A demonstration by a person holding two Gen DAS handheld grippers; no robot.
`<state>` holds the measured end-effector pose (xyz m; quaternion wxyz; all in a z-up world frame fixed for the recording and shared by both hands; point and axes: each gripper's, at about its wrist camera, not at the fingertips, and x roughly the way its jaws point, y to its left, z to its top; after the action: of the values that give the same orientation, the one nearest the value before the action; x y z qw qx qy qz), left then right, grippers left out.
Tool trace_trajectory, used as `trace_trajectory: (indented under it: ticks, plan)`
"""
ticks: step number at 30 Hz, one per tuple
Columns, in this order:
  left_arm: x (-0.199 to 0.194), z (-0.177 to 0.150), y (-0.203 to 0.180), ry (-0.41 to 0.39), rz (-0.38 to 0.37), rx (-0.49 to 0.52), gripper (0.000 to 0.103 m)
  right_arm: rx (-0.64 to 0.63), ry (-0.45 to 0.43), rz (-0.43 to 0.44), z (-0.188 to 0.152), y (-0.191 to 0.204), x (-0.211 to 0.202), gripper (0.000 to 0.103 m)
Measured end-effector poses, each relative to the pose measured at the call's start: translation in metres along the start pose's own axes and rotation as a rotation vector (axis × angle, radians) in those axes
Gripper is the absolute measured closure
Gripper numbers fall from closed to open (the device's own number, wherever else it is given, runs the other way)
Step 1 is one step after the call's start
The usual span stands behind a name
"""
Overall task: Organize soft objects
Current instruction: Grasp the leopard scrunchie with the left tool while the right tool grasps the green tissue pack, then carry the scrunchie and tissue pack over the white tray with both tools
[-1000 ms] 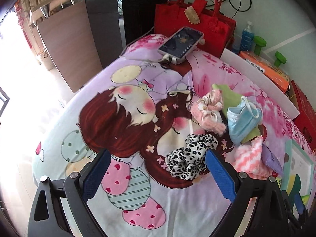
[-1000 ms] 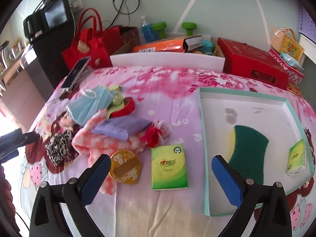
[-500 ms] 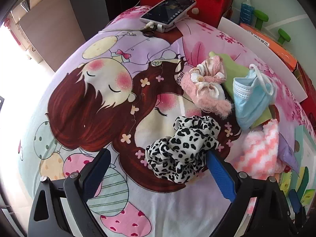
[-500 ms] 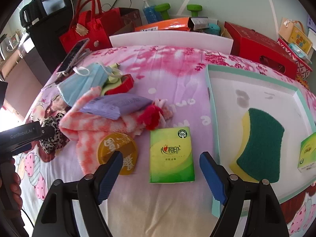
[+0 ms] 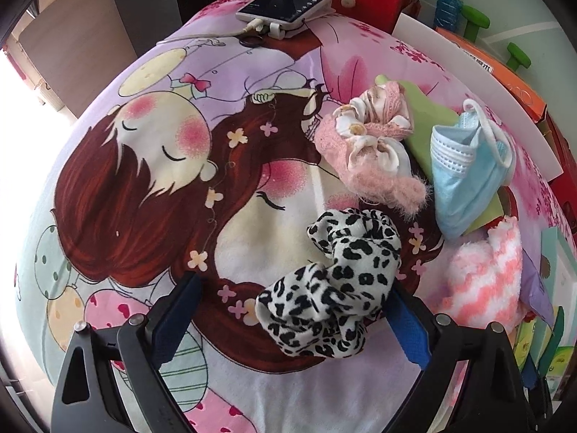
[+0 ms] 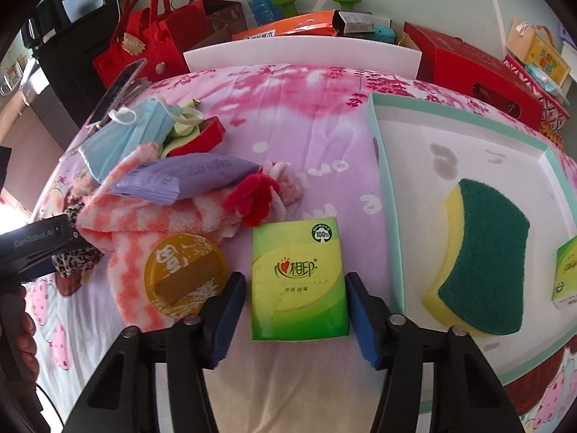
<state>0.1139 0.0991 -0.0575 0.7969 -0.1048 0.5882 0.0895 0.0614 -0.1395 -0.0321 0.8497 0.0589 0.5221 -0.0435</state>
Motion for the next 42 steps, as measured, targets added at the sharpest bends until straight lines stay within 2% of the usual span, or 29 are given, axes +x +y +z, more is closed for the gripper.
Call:
trace_trajectory:
  ticks: [11, 16, 21, 25, 31, 37, 42]
  plan:
    - [-0.001, 0.003, -0.015, -0.003, -0.031, 0.038, 0.038, -0.012, 0.002, -0.019, 0.001, 0.001, 0.002, 0.050]
    - [-0.004, 0.003, -0.027, -0.005, -0.058, 0.054, 0.060, -0.021, 0.004, -0.025, 0.001, 0.002, 0.003, 0.052]
    - [-0.006, 0.001, -0.037, -0.002, -0.101, 0.062, 0.075, -0.019, 0.005, -0.022, 0.001, 0.001, 0.003, 0.054]
    - [-0.009, 0.000, -0.042, 0.000, -0.130, 0.060, 0.080, -0.019, 0.006, -0.022, 0.001, 0.001, 0.003, 0.054]
    - [-0.011, 0.001, -0.047, 0.001, -0.162, 0.046, 0.082, -0.018, 0.006, -0.021, 0.002, 0.001, 0.003, 0.054]
    - [-0.011, 0.003, -0.033, -0.006, -0.179, 0.030, 0.082, -0.007, 0.009, -0.013, 0.002, 0.000, 0.002, 0.054]
    - [-0.027, 0.001, -0.025, -0.043, -0.178, 0.020, 0.082, 0.022, 0.000, 0.015, 0.004, -0.005, -0.004, 0.054]
